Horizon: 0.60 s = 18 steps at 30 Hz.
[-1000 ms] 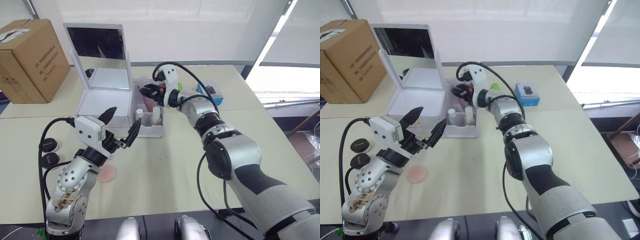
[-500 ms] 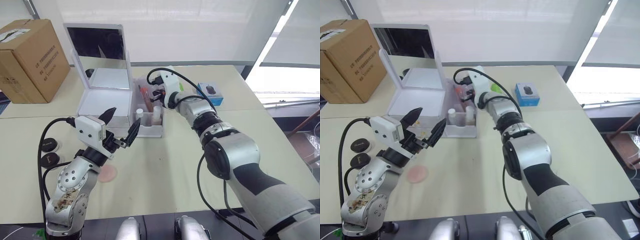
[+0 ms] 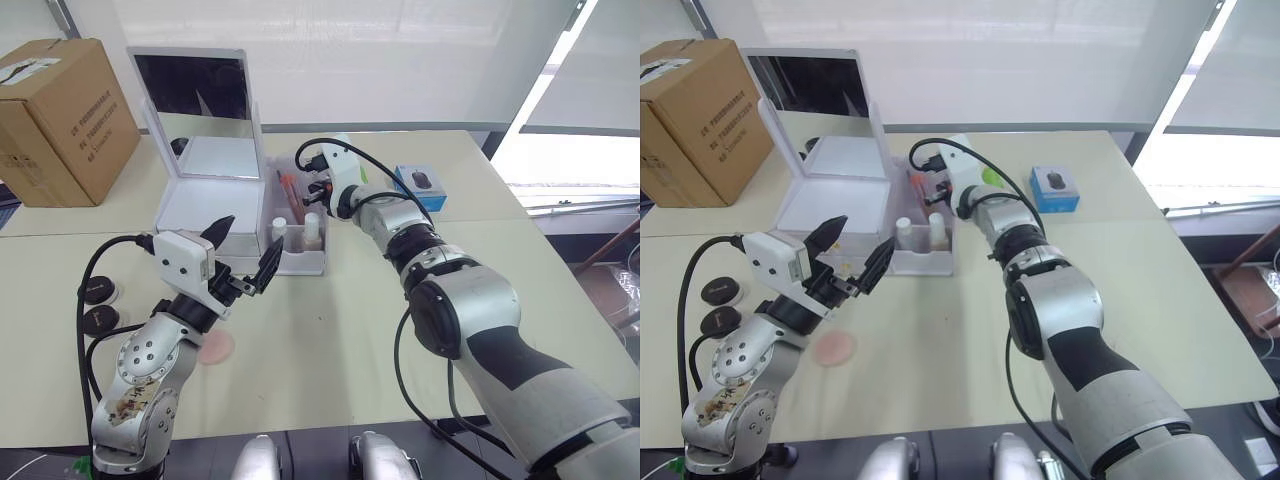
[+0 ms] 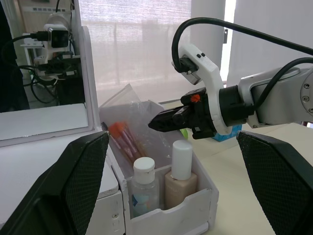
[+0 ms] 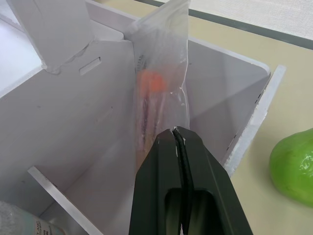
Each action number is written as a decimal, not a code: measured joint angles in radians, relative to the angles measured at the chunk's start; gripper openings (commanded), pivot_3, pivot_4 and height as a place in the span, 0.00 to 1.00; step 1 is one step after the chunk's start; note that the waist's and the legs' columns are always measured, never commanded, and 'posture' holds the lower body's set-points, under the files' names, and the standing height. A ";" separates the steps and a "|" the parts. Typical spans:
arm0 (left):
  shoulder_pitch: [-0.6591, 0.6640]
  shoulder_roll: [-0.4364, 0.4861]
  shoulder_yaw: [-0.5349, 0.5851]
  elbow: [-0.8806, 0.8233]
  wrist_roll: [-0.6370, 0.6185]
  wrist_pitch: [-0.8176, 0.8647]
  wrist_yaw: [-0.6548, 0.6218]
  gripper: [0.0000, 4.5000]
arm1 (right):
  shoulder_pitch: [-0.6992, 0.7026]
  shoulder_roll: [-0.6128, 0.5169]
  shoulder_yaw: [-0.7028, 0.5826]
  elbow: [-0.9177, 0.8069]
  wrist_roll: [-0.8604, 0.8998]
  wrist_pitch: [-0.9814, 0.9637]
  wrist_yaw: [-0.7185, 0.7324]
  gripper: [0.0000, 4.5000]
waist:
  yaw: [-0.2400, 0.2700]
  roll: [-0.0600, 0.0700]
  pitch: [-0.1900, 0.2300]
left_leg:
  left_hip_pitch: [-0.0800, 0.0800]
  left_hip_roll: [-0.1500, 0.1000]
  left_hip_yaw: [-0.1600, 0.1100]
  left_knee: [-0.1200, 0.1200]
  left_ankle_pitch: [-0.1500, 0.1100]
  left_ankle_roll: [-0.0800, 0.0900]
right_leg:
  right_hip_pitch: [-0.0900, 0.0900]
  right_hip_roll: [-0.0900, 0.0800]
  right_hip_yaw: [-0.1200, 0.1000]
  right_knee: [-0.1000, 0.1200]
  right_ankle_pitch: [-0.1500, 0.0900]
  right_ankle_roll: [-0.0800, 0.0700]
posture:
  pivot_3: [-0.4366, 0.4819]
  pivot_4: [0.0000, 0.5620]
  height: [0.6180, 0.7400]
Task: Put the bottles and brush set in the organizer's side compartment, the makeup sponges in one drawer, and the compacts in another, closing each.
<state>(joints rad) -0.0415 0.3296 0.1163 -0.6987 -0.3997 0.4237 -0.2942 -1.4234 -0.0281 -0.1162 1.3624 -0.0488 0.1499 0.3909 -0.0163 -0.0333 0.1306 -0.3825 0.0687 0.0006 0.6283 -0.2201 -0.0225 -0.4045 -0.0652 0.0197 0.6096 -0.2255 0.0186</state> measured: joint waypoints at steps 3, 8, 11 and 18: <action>0.001 0.000 0.000 -0.004 -0.001 0.002 0.000 1.00 | -0.002 0.005 0.004 0.000 -0.010 0.002 -0.007 0.01 | -0.001 0.000 0.000 | 0.000 0.000 0.000 0.000 0.000 0.000 | 0.000 0.000 0.000 0.000 0.000 0.000 | 0.48 0.27 0.90; 0.014 0.002 0.002 -0.028 -0.010 0.010 0.000 1.00 | -0.003 0.019 -0.020 0.002 -0.005 0.008 -0.049 0.01 | 0.000 0.000 0.000 | 0.000 0.000 0.000 0.000 0.000 0.000 | 0.000 0.000 0.000 0.000 0.000 0.000 | 0.48 0.27 0.90; 0.021 0.002 0.004 -0.031 -0.016 0.016 0.000 1.00 | -0.009 0.021 -0.056 0.005 0.016 0.008 -0.068 0.01 | 0.001 0.000 0.000 | -0.001 0.000 0.000 0.000 0.000 0.000 | 0.000 0.000 0.000 0.000 0.000 0.000 | 0.48 0.27 0.90; 0.022 0.002 0.004 -0.032 -0.023 0.020 0.001 1.00 | -0.058 -0.002 -0.107 0.005 0.056 0.006 -0.068 0.01 | -0.001 0.000 0.000 | -0.001 0.000 0.000 0.000 0.000 0.000 | 0.000 0.000 0.000 0.000 0.000 0.000 | 0.48 0.27 0.90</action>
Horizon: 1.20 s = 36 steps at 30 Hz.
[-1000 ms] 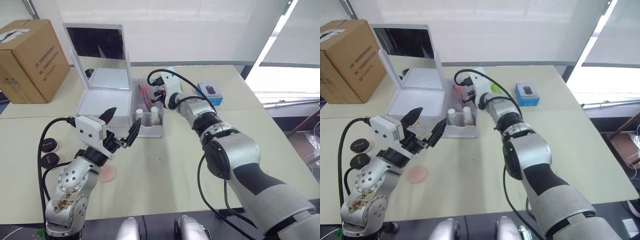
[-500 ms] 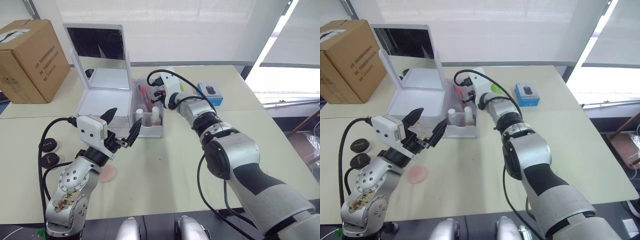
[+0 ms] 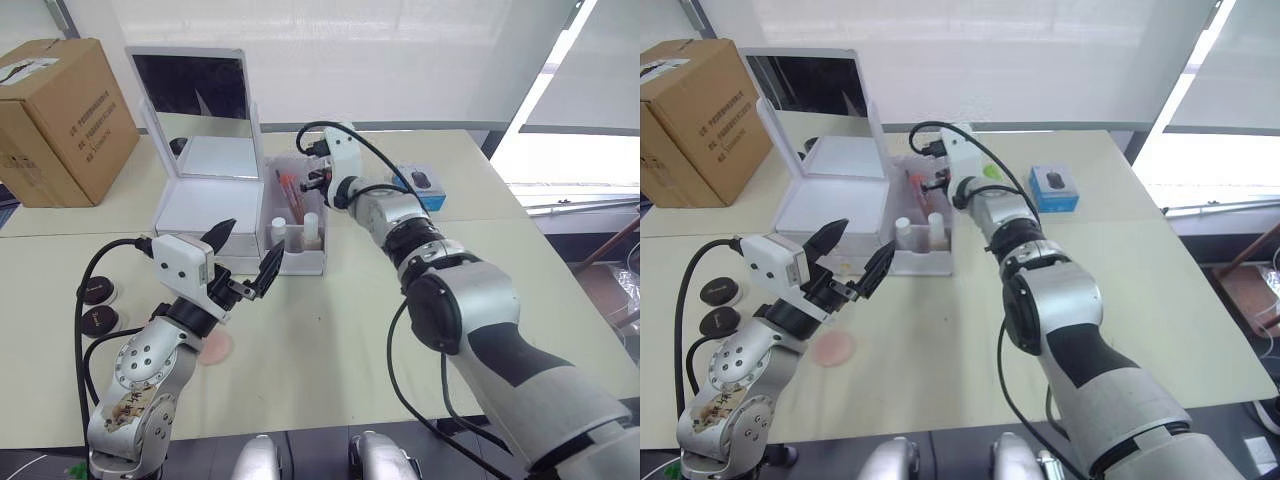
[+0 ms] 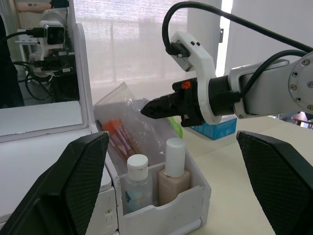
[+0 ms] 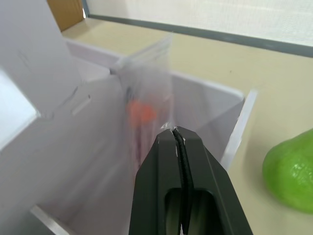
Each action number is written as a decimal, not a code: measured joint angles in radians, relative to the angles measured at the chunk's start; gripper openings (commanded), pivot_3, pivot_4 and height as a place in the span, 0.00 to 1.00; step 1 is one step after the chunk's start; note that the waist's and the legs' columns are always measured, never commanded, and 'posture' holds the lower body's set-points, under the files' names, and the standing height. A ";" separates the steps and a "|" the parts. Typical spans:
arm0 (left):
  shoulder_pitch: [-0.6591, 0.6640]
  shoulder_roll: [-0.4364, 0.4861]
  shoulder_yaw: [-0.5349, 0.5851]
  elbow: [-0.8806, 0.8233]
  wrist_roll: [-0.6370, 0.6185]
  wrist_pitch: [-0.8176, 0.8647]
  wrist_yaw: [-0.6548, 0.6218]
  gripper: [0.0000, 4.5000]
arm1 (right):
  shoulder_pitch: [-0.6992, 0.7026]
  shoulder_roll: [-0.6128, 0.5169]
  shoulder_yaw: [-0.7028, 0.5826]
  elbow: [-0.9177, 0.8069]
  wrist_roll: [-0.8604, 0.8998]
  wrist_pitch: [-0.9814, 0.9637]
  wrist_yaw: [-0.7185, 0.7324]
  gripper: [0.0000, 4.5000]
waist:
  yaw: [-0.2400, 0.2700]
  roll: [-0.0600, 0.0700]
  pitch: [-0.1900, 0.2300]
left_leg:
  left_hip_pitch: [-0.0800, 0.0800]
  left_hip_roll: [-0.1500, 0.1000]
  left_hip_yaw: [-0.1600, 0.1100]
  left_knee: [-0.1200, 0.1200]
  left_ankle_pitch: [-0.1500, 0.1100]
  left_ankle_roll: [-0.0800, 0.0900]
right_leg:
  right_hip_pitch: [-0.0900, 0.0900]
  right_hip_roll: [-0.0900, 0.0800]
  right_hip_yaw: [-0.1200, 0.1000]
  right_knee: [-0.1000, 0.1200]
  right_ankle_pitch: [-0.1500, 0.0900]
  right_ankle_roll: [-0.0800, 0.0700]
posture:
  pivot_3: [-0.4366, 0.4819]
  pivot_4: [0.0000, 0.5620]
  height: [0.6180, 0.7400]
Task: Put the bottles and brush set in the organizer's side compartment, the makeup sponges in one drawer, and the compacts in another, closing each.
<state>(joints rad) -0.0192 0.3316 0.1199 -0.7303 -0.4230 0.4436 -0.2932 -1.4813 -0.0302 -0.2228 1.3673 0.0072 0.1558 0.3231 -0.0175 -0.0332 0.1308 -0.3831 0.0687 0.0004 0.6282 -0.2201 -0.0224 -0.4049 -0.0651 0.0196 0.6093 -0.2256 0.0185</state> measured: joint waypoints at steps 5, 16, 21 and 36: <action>0.001 0.000 0.002 0.001 -0.012 0.000 -0.003 1.00 | -0.032 -0.038 -0.030 -0.028 0.057 -0.005 0.099 0.01 | 0.000 0.000 0.000 | 0.000 0.000 0.000 0.000 0.000 0.000 | 0.000 0.000 0.000 0.000 0.000 0.000 | 0.48 0.27 0.90; 0.120 0.286 0.306 0.239 -0.208 0.042 -0.291 1.00 | 0.604 -0.250 0.029 -1.253 0.432 0.555 0.472 0.04 | 0.019 0.001 0.001 | -0.002 0.001 -0.002 -0.001 0.000 0.000 | -0.001 -0.002 -0.005 0.000 -0.003 -0.002 | 0.48 0.27 0.90; 0.192 0.446 0.474 0.489 -0.214 -0.002 -0.522 1.00 | 0.970 -0.460 -0.010 -1.691 0.581 0.674 0.539 0.37 | 0.006 0.006 0.004 | 0.003 0.000 0.003 -0.004 0.000 -0.001 | -0.002 -0.006 -0.005 0.000 -0.012 -0.001 | 0.48 0.27 0.90; 0.166 0.716 0.633 1.224 -0.053 -0.271 -0.827 1.00 | 1.495 -0.730 -0.193 -1.563 0.443 0.158 0.779 0.99 | 0.010 -0.002 0.007 | -0.001 0.000 0.013 -0.006 -0.006 -0.009 | -0.014 -0.014 -0.006 0.000 -0.014 0.000 | 0.48 0.27 0.90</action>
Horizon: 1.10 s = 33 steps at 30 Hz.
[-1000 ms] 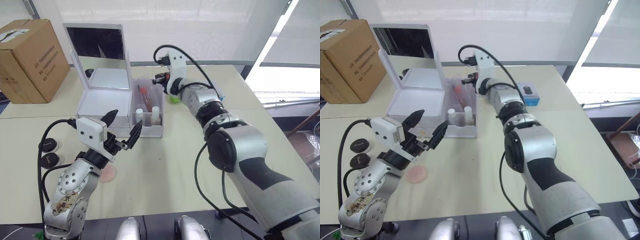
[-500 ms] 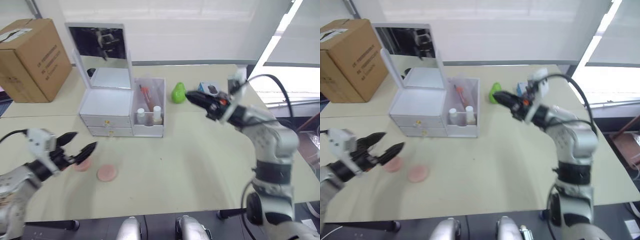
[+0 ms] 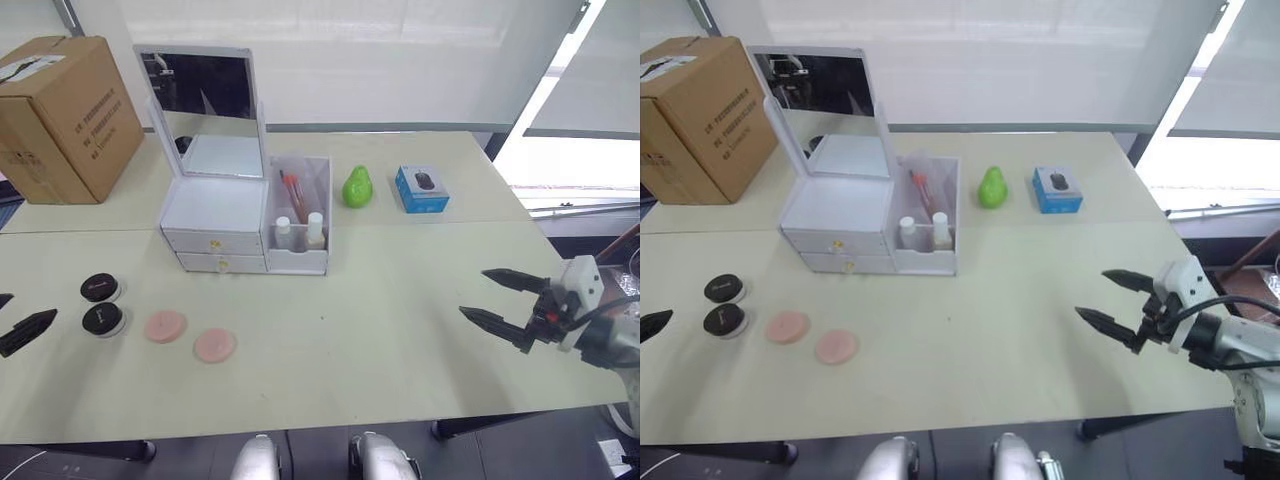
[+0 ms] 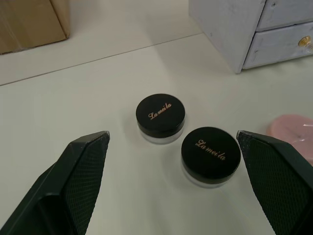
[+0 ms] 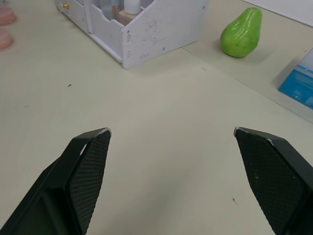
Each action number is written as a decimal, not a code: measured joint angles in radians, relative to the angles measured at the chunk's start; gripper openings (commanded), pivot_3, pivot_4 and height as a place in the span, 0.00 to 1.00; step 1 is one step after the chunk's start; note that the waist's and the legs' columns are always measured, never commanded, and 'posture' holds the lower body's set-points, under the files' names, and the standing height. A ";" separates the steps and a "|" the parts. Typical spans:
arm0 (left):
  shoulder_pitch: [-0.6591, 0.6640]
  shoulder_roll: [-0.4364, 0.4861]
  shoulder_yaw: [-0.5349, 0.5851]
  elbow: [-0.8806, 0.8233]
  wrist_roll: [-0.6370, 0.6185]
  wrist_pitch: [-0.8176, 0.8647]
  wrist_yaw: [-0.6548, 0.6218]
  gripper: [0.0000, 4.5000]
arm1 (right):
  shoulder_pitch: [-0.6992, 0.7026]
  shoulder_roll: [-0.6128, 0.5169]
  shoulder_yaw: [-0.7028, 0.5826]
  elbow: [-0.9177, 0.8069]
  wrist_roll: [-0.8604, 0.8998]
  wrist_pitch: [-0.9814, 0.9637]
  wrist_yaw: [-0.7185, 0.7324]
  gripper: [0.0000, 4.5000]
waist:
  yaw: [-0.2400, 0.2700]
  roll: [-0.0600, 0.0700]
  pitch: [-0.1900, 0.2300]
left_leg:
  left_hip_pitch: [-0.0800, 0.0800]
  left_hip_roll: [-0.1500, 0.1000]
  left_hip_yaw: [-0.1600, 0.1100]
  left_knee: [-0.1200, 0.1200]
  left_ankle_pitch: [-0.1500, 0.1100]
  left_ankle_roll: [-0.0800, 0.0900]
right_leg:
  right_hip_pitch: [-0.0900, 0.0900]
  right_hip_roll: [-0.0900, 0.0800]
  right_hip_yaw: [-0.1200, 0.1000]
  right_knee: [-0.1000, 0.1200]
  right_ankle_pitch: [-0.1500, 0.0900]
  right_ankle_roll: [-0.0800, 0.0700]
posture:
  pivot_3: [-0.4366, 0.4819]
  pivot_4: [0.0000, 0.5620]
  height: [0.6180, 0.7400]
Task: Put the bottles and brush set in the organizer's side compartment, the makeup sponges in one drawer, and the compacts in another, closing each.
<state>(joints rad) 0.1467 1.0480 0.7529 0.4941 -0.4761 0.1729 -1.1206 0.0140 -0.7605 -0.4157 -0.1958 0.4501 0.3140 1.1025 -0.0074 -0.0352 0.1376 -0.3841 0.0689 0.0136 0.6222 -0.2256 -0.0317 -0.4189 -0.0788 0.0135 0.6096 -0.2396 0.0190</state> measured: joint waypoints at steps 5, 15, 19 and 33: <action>-0.007 0.000 0.000 0.016 0.005 -0.025 -0.019 1.00 | -0.005 0.006 0.038 0.002 -0.016 -0.027 -0.042 0.99 | 0.005 -0.001 -0.001 | 0.000 0.001 0.002 0.000 0.000 0.000 | 0.000 0.000 0.000 0.001 0.000 0.000 | 0.48 0.27 0.90; 0.096 -0.191 0.025 -0.301 -0.024 0.030 0.106 1.00 | -0.132 0.048 0.135 -0.153 0.126 0.170 -0.162 0.99 | 0.007 -0.001 -0.001 | 0.000 0.002 0.005 0.000 0.000 0.000 | 0.000 0.000 0.002 0.001 0.002 0.002 | 0.48 0.27 0.90; 0.120 -0.478 -0.080 -0.668 -0.040 0.071 0.337 1.00 | -0.305 0.167 0.285 -0.286 0.216 0.315 -0.290 0.99 | 0.011 -0.006 -0.003 | -0.001 0.003 0.004 0.001 0.004 0.007 | 0.006 0.002 0.003 0.001 0.005 0.003 | 0.48 0.27 0.90; -0.060 -0.975 -0.590 -0.861 0.432 -0.155 0.957 1.00 | -0.447 0.341 0.558 -0.207 0.069 0.190 -0.349 0.99 | 0.018 -0.009 -0.010 | 0.000 0.000 -0.002 0.009 0.005 0.008 | 0.014 0.005 0.004 0.000 0.007 0.007 | 0.48 0.27 0.90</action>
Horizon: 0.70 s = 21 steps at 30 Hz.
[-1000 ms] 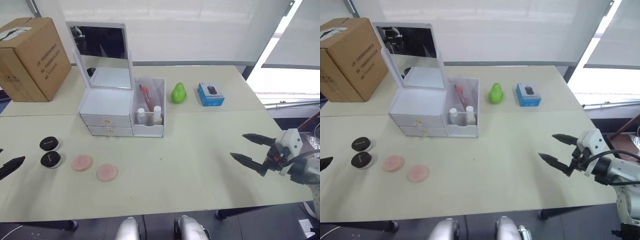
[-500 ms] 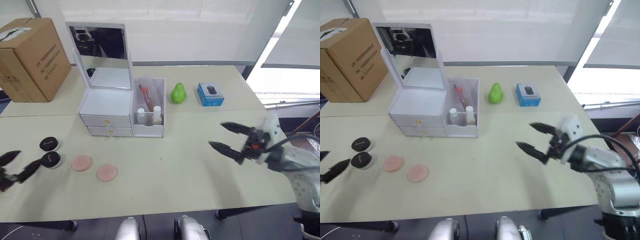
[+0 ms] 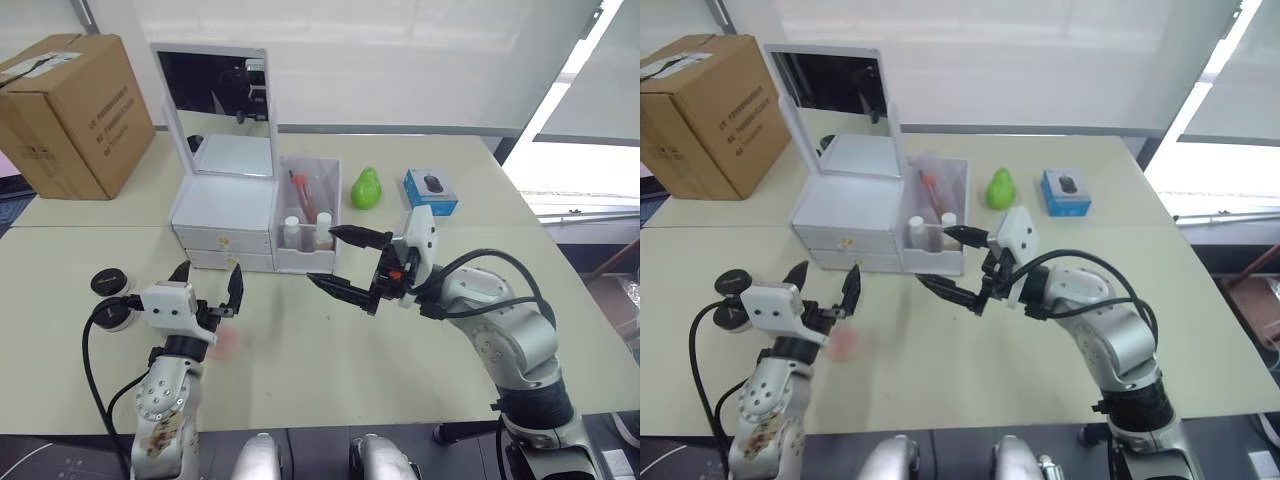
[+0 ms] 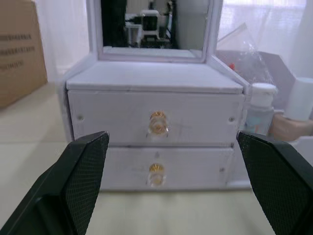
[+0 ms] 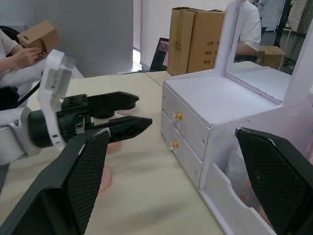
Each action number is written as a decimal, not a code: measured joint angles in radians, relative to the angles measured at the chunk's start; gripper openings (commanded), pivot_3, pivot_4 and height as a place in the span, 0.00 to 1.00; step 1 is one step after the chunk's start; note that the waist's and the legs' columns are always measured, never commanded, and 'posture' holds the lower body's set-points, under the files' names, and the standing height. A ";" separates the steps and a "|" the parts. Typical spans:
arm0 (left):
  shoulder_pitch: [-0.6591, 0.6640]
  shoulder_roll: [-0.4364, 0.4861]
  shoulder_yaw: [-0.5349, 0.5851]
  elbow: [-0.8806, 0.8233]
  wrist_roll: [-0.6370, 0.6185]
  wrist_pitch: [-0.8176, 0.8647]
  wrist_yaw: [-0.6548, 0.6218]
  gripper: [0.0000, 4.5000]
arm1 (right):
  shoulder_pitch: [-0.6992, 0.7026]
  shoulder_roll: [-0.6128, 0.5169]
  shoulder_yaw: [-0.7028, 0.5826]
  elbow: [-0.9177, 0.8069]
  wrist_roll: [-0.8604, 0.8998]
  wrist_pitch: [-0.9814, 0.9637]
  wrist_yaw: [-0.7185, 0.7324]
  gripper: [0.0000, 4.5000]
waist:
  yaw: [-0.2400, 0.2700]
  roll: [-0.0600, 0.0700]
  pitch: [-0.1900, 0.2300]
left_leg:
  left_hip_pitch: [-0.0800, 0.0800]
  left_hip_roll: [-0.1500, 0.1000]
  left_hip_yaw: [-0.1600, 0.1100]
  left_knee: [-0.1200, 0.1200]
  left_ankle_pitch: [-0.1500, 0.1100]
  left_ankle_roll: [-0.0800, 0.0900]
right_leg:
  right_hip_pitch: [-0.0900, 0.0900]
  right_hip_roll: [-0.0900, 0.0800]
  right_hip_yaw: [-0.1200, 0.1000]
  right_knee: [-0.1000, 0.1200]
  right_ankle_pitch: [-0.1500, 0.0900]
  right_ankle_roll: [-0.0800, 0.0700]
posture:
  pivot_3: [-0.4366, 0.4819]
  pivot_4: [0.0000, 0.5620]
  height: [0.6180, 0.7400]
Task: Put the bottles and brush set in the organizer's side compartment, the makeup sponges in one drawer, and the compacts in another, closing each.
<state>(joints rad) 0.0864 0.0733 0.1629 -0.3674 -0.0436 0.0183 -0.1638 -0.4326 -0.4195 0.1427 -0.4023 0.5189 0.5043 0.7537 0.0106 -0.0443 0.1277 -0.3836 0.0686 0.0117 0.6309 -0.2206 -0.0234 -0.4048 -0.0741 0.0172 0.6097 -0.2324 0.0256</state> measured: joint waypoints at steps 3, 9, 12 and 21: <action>-0.063 -0.001 -0.003 0.100 0.027 -0.041 0.043 1.00 | -0.003 0.000 0.011 0.022 -0.032 -0.028 0.013 0.99 | 0.000 0.000 0.000 | 0.000 0.000 -0.002 0.000 0.000 0.000 | 0.000 0.001 0.000 0.000 0.001 0.001 | 0.48 0.27 0.90; -0.112 0.021 0.009 0.175 0.024 -0.069 0.064 1.00 | -0.020 0.001 0.023 0.044 -0.065 -0.046 0.028 0.99 | 0.001 0.000 0.000 | 0.000 -0.001 -0.003 0.000 0.000 0.000 | 0.000 0.000 -0.001 0.000 0.001 0.001 | 0.48 0.27 0.90; -0.114 0.027 0.010 0.188 0.020 -0.075 0.064 1.00 | -0.020 0.001 0.023 0.044 -0.067 -0.045 0.027 0.99 | 0.001 0.000 0.000 | 0.000 -0.001 -0.003 0.000 0.000 0.000 | 0.000 0.000 -0.001 0.000 0.001 0.001 | 0.48 0.27 0.90; -0.172 0.046 0.004 0.236 -0.017 -0.076 0.044 0.67 | -0.001 0.002 0.024 0.037 -0.073 -0.042 0.000 1.00 | 0.001 0.000 0.000 | 0.000 -0.001 -0.003 0.000 0.000 0.000 | 0.000 0.000 -0.001 0.000 0.001 0.001 | 0.48 0.27 0.90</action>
<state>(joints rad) -0.0855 0.1193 0.1667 -0.1312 -0.0610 -0.0576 -0.1197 -0.4334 -0.4179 0.1664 -0.3650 0.4462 0.4624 0.7541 0.0116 -0.0439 0.1279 -0.3840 0.0680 0.0087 0.6313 -0.2206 -0.0234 -0.4045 -0.0737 0.0161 0.6097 -0.2316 0.0268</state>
